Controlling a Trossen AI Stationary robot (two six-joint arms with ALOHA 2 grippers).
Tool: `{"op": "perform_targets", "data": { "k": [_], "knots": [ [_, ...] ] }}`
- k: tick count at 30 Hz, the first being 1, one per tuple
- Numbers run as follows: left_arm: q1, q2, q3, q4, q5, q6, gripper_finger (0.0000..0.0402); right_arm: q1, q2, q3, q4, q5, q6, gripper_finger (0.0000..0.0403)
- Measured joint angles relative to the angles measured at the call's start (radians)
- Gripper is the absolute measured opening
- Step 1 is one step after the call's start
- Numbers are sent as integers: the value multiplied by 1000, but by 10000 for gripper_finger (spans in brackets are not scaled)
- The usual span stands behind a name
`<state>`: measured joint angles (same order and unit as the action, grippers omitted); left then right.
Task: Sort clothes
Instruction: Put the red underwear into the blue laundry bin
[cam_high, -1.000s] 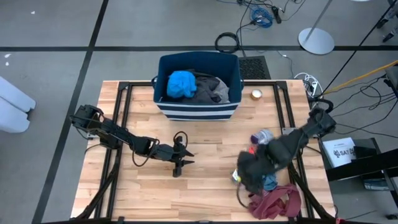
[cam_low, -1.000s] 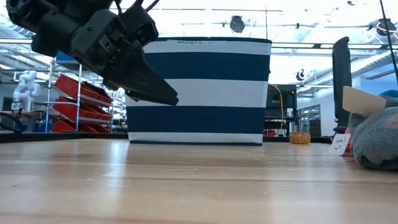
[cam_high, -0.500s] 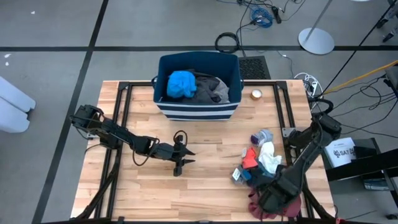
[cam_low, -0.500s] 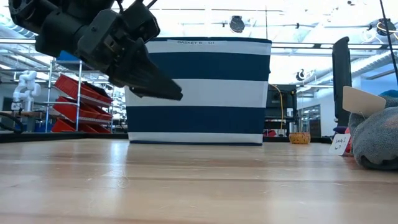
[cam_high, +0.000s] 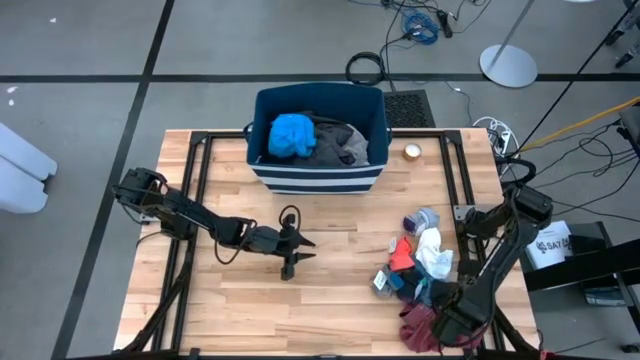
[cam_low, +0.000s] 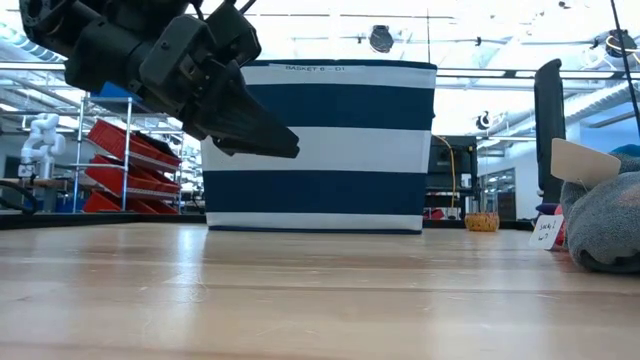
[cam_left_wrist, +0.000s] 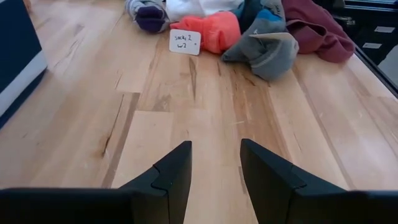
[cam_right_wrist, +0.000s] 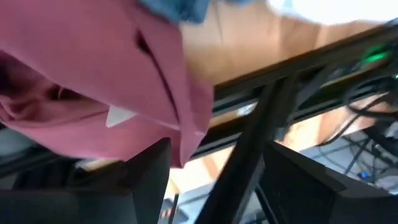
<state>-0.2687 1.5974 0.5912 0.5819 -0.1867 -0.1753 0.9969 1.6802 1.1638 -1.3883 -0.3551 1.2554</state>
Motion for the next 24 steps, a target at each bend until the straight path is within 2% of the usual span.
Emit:
{"op": "perform_targets", "data": {
  "k": [3,7,18,21,24],
  "knots": [
    [0,0,0,0,1,2,145,11,0,-37,67,-51,8,242],
    [0,0,0,0,2,6,145,15,0,-73,174,-63,22,242],
    [1,0,0,0,3,8,145,13,-1,-195,216,-62,17,240],
    [1,0,0,0,3,8,145,14,-1,-215,276,-74,15,214],
    [1,0,0,0,3,8,145,14,-1,-217,318,-88,15,148]
  ]
}}
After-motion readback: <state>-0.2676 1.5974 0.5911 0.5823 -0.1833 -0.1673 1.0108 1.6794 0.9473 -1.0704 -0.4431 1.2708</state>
